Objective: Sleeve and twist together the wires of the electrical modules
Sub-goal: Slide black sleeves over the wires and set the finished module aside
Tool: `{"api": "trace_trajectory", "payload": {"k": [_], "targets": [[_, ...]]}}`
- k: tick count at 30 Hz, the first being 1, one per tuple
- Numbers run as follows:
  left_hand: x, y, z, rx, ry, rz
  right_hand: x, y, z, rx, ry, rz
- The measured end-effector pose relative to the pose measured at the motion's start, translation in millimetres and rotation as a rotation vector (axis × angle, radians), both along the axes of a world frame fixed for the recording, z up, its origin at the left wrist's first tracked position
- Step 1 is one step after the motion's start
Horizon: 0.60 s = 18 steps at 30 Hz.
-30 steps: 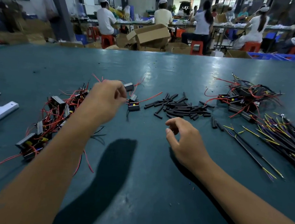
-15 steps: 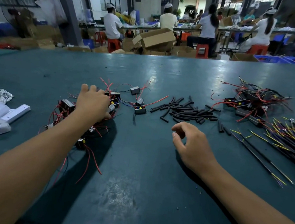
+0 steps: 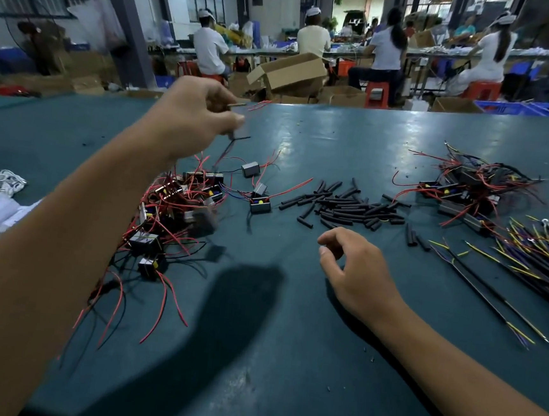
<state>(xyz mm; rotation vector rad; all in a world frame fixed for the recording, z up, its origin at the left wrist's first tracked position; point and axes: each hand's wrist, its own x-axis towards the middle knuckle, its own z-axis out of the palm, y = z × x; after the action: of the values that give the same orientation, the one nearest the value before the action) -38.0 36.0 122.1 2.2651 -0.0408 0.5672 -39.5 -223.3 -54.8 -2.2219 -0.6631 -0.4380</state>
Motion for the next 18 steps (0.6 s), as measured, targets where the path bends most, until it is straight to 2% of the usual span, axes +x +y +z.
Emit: {"api": "trace_trajectory", "payload": {"k": [4, 6, 8, 10, 14, 18], "targets": [[-13, -29, 2, -0.395, -0.085, -0.332, 2, 1, 0, 0.084, 0.025, -0.008], [-18, -38, -4, -0.606, -0.047, -0.533, 0, 1, 2, 0.213, 0.074, -0.017], [-20, -46, -18, -0.727, 0.026, -0.644, 0, 0, 4, 0.357, 0.112, -0.015], [-18, -56, -38, -0.816, 0.087, -0.641, 0, -1, 5, 0.415, 0.14, -0.019], [-12, -74, -76, -0.967, 0.136, -0.46, 2, -2, 1, 0.323, 0.072, -0.089], [-7, -68, -105, -0.821, 0.083, -0.413, 4, -9, 2, 0.235, 0.029, -0.252]]}}
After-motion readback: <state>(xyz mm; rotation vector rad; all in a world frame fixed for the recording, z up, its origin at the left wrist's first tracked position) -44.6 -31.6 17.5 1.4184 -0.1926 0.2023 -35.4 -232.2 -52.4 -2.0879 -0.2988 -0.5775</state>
